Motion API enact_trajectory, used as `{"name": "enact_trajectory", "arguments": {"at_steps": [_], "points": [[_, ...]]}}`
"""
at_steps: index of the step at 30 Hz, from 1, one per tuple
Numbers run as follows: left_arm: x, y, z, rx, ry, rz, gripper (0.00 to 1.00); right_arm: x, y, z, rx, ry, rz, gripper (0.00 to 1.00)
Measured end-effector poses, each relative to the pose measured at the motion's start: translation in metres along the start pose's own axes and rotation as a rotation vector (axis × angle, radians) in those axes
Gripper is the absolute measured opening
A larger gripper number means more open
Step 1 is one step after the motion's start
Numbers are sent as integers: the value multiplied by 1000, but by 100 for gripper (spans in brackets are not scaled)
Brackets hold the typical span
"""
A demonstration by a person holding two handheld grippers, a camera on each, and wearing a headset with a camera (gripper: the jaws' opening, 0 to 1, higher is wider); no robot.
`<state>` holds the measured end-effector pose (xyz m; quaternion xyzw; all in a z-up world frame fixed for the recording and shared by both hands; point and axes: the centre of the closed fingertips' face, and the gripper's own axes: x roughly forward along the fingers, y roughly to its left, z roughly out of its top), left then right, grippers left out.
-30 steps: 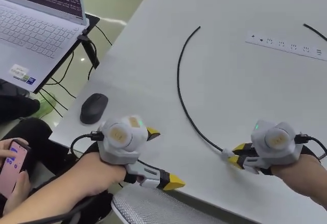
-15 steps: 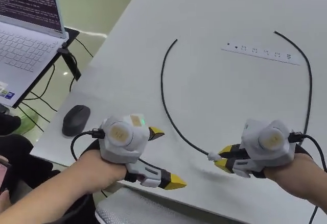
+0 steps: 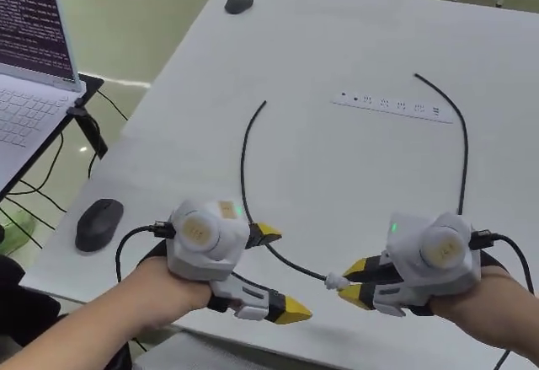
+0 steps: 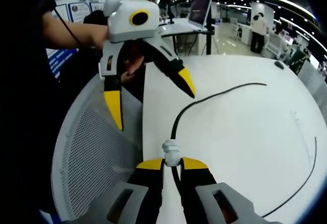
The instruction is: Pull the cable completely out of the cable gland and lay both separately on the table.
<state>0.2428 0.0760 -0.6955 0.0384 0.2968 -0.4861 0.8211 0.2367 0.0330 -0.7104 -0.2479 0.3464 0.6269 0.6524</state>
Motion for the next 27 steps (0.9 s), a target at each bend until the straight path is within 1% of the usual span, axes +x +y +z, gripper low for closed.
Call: {"name": "enact_trajectory", "arguments": {"at_steps": [3,4,7,12,16,22,26,27], "points": [[6,-5,1,6,2,-23,69,-4,4,3,-35,2,2,6],[7,-5,2,6,1,-23,68,-5,5,4,-45,0,5,6],[12,-8,3,0,-9,-37,64,-9,11,7,-78,0,9,6],[16,-12,8,-16,-36,-62,59,-12,15,7,-121,6,11,6],[21,-17,6,-15,-20,-92,53,-12,15,7,-146,7,9,6],[25,-19,8,-3,-21,-108,48,-12,16,6,-158,7,17,6],[28,-24,9,11,-15,-135,39,-11,15,7,-162,2,21,6],[29,-25,8,12,-11,-139,38,-11,15,7,-165,1,23,6]]}}
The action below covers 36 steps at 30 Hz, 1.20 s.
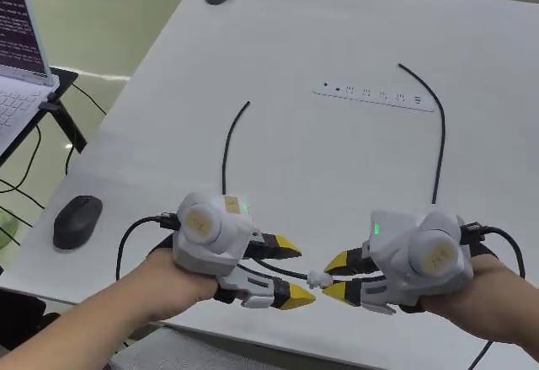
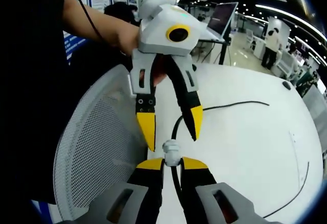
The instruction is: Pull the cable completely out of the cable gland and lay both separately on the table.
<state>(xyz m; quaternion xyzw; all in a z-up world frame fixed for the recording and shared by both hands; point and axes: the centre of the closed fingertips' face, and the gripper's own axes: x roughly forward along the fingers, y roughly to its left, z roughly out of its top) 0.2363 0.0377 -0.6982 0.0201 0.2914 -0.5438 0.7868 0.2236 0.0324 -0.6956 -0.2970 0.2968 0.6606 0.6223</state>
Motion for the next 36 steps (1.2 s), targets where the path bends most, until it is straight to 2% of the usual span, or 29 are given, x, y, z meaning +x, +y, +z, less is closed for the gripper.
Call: {"name": "enact_trajectory", "arguments": {"at_steps": [4,9,17,23,28,30,36], "points": [[2,-1,1,2,-4,-8,36,0,1,-1,-4,3,11,6],[4,-5,-2,6,11,-29,25,1,4,-3,-20,4,27,6],[7,-13,1,17,1,-62,16,3,4,-5,-74,2,34,7],[8,-14,-1,28,3,-65,16,3,6,-4,-115,-15,43,7],[8,-12,-1,45,4,-50,15,4,5,-5,-139,-26,29,7],[8,-12,0,11,8,-53,15,4,4,-4,-126,-34,24,8],[10,-13,0,33,21,-57,15,3,4,-6,-54,-53,53,8]]}}
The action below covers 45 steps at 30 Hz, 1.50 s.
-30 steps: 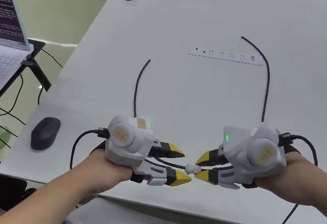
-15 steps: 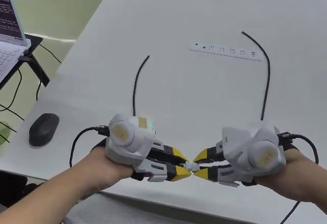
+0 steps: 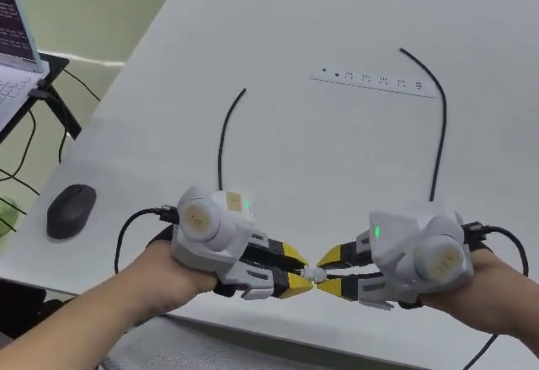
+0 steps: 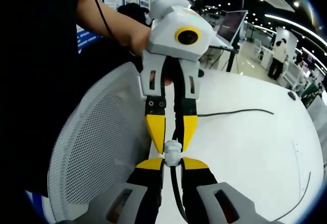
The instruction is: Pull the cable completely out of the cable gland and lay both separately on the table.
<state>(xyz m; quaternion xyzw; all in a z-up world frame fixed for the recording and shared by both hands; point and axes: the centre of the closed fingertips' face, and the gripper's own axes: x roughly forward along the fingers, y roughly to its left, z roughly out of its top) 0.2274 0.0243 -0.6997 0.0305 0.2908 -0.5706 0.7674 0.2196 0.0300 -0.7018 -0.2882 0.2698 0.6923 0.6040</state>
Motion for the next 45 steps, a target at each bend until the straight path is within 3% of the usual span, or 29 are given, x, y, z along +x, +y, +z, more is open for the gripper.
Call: {"name": "enact_trajectory", "arguments": {"at_steps": [3,6,9,11,13,16,18,20,23,29,33,35,37,38,39,45], "points": [[2,0,0,36,15,3,15,-1,-1,-1,67,-16,19,9],[4,0,-1,60,34,2,15,-4,-2,1,190,-70,61,13],[4,-1,1,79,39,6,15,-10,-2,3,355,-136,140,11],[3,1,2,87,36,15,15,-11,-5,1,412,-158,161,14],[1,0,4,95,31,20,15,-12,-10,-4,415,-158,156,14],[-3,0,8,118,27,32,15,-13,-4,1,595,-210,268,13],[-4,0,10,126,29,34,15,-12,-7,5,625,-259,288,13],[-5,-1,10,156,47,35,15,-12,-3,5,692,-249,326,13],[-5,-4,8,184,63,33,14,-12,-6,11,677,-286,319,11],[-5,-5,9,188,55,29,14,-8,5,15,726,-281,363,9],[-6,-4,7,179,65,31,14,-8,6,17,701,-286,351,8],[-6,-4,6,176,69,27,14,-7,7,16,632,-279,336,8],[-5,-5,5,170,75,25,14,-6,6,14,610,-269,329,8],[-5,-6,4,140,80,17,14,-5,7,12,590,-258,326,7],[-5,-7,2,114,87,10,14,-4,8,11,535,-246,309,7],[-7,-10,0,87,75,-2,14,-3,12,12,359,-211,223,7]]}}
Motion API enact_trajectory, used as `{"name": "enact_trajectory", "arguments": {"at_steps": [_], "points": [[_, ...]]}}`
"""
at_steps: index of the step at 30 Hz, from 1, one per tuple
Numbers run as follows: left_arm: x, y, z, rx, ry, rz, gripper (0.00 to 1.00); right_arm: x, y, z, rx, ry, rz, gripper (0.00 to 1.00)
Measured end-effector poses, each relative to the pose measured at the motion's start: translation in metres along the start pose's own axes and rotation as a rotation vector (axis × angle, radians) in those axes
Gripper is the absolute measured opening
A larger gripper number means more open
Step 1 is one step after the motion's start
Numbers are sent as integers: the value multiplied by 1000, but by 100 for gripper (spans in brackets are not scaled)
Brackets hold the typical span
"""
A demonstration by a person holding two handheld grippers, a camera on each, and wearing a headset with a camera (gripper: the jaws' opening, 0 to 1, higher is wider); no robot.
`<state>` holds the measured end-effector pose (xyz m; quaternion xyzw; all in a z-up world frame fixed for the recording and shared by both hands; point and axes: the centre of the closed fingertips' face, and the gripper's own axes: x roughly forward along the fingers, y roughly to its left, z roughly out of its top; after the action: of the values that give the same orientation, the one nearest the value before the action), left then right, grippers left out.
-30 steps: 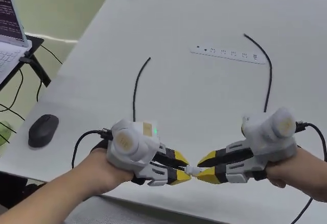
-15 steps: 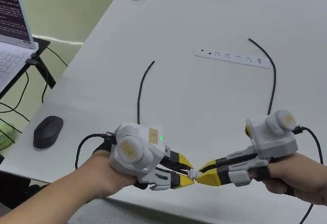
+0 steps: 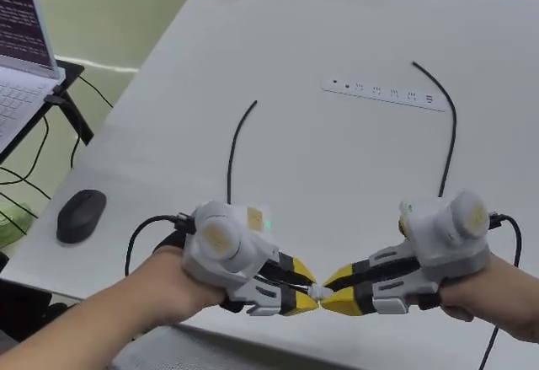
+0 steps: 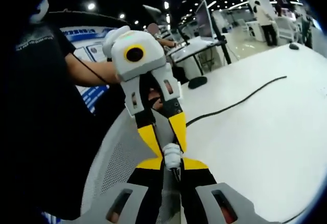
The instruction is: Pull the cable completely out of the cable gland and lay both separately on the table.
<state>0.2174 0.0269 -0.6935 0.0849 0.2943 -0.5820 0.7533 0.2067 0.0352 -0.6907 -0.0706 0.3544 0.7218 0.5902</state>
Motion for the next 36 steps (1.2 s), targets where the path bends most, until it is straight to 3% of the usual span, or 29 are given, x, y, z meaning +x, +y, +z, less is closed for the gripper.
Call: {"name": "enact_trajectory", "arguments": {"at_steps": [4,7,13,15,17,22,24,33,36], "points": [[0,1,2,-27,-10,-3,14,-2,0,1,-143,26,-75,7],[0,4,2,-62,-7,-4,14,-2,-2,1,-332,63,-155,7],[-1,4,3,-112,-17,-8,14,-2,-2,2,-577,141,-274,7],[-3,5,5,-195,-50,-19,14,-2,-2,4,-651,147,-324,7],[-5,6,4,-215,-68,-18,14,-1,-3,4,-683,166,-375,7],[-3,1,-3,-238,-53,-28,15,6,0,0,-774,215,-409,7],[-3,-1,-5,-266,-46,-32,15,8,2,-2,-773,212,-408,8],[-4,-5,-6,-229,-51,-24,15,6,2,-1,-677,165,-371,8],[-7,-4,-3,-195,-51,-14,15,2,0,-2,-510,130,-347,16]]}}
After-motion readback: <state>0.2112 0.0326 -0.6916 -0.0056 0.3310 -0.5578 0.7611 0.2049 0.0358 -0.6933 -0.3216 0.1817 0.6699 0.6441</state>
